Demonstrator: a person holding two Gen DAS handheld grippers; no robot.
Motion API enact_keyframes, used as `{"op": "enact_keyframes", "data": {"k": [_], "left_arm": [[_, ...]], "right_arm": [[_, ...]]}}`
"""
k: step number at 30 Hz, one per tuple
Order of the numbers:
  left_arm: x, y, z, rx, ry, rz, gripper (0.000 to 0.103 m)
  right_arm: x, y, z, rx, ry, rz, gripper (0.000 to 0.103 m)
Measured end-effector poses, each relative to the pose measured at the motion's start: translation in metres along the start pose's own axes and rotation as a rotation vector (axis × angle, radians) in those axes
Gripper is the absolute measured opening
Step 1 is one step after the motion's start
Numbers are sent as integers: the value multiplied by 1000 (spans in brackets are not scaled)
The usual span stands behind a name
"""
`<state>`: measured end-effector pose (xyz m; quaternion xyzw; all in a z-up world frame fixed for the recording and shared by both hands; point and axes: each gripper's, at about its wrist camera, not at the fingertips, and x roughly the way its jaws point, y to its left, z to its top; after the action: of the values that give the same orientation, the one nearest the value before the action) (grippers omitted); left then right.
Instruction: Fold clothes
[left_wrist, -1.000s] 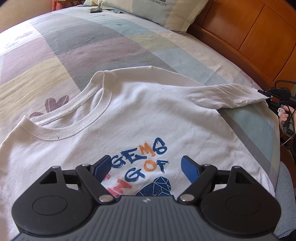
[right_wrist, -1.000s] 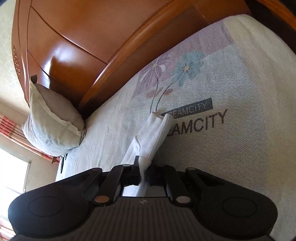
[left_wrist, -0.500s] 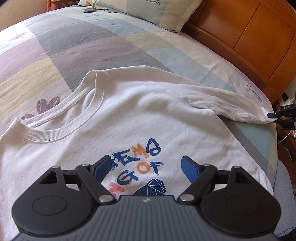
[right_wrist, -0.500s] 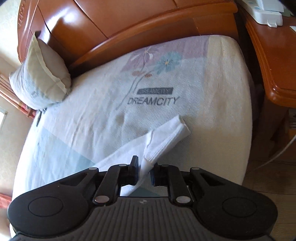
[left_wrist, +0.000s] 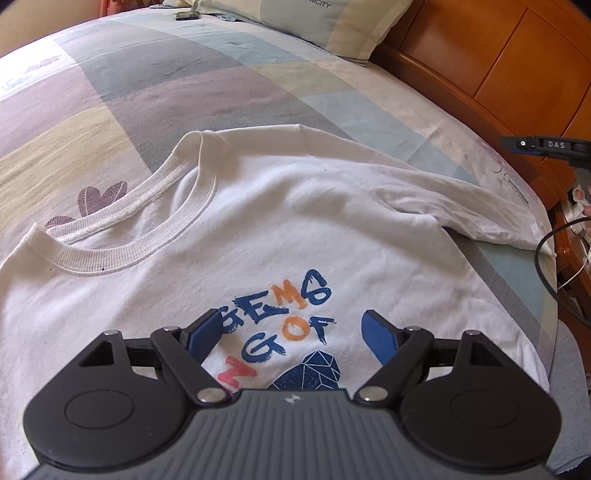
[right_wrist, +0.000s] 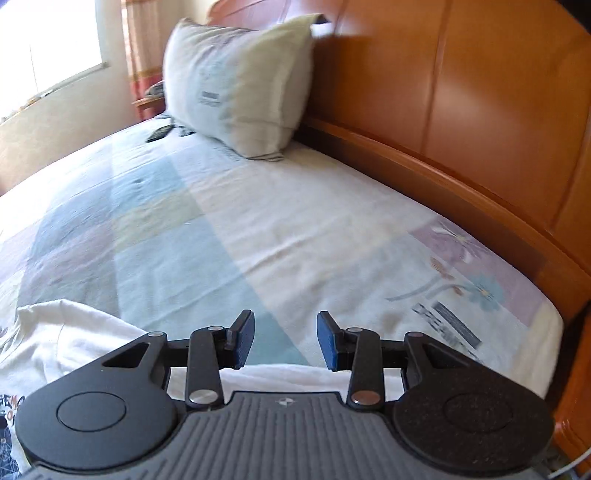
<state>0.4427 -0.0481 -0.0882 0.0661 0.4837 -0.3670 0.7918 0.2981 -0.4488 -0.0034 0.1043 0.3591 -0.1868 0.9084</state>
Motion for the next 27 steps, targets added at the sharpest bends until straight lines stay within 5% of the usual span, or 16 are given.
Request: {"op": "enact_keyframes", "data": {"k": [5,9,14,16,18,27], "left_arm": [[0,4,-3,-9,10,10,82],[-1,7,-6,-25,10,11,82],[3,9,-6,-26,13,6,85],[4,7,-4,-18,11,8,85],[4,6,-2,-15,7,7,85],[-6,8,3,-33,-35,0,85]], "right_arm": [[78,62,12,-198,144,200,42],[115,92,0,-322,250,211,42],[111,103,-15,-398,257,245,41],[107,107,-19,-437,258,270,17],[106,114,-20,-468,247,249,6],[133,125,15,-495,146,106,5]]}}
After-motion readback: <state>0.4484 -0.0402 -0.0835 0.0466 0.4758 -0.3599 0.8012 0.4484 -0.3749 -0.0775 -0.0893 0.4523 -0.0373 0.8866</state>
